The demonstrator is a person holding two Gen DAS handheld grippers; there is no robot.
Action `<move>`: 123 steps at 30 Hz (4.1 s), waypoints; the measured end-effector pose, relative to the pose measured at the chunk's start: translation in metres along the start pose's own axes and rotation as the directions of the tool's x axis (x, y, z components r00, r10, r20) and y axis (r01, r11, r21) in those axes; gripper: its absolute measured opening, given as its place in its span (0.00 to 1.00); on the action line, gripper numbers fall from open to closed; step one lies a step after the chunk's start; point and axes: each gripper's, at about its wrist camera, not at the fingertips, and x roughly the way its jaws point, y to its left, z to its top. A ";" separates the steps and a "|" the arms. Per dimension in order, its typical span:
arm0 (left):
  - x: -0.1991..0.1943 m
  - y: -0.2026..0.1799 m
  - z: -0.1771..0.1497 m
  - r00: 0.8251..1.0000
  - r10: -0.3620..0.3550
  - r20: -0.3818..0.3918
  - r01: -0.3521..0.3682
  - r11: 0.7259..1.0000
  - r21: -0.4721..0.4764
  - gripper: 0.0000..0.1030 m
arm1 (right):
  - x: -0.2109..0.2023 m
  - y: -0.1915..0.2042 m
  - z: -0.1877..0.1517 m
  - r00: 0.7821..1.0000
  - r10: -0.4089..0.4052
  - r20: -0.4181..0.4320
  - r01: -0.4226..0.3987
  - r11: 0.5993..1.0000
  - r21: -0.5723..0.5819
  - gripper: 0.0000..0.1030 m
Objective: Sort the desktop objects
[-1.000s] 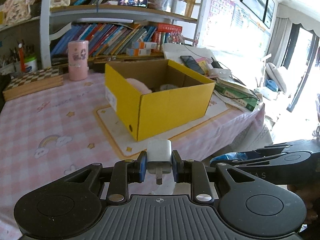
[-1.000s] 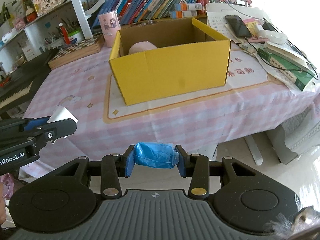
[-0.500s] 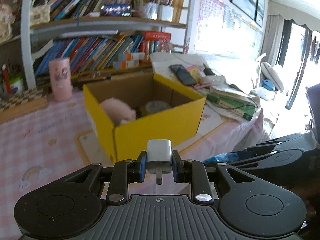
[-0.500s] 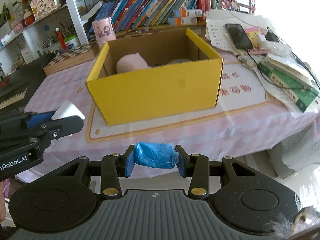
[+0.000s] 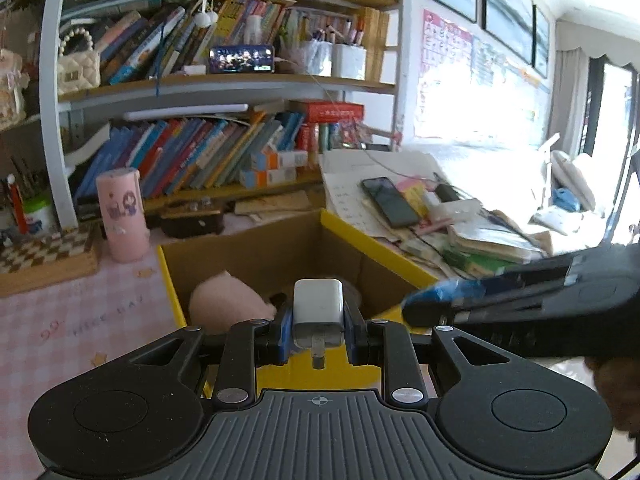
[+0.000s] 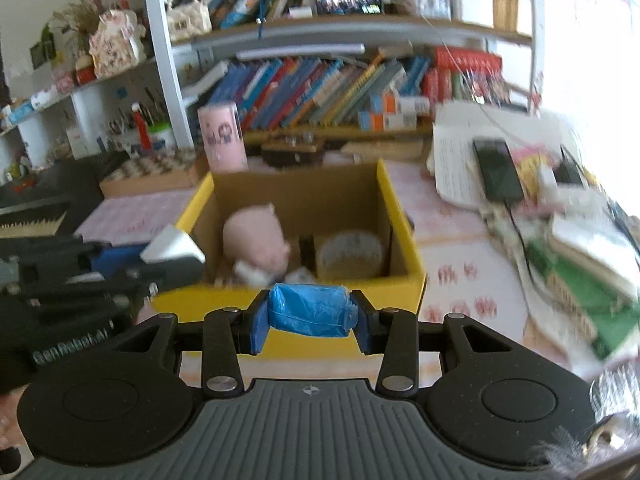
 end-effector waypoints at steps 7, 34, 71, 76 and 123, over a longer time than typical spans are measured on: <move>0.042 0.010 0.006 0.995 0.086 -0.044 -0.087 0.996 -0.035 0.23 | 0.052 -0.016 0.037 0.999 0.047 -0.010 -0.048 0.988 -0.145 0.37; 0.096 0.008 0.001 0.960 0.219 -0.175 -0.231 0.971 -0.053 0.54 | 0.180 -0.014 0.049 0.946 0.077 -0.316 -0.220 0.867 -0.446 0.46; -0.152 0.018 -0.109 0.835 0.546 -0.060 -0.549 0.822 -0.153 1.00 | -0.053 0.090 -0.100 0.995 -0.095 0.037 0.098 0.993 -0.071 0.89; -0.166 0.016 -0.121 0.842 0.535 -0.073 -0.540 0.834 -0.117 1.00 | -0.068 0.102 -0.117 0.991 -0.125 0.042 0.127 0.991 -0.045 0.94; -0.197 0.029 -0.148 0.856 0.499 -0.132 -0.515 0.846 -0.140 1.00 | -0.084 0.127 -0.153 0.991 -0.099 -0.088 0.102 0.994 0.031 1.00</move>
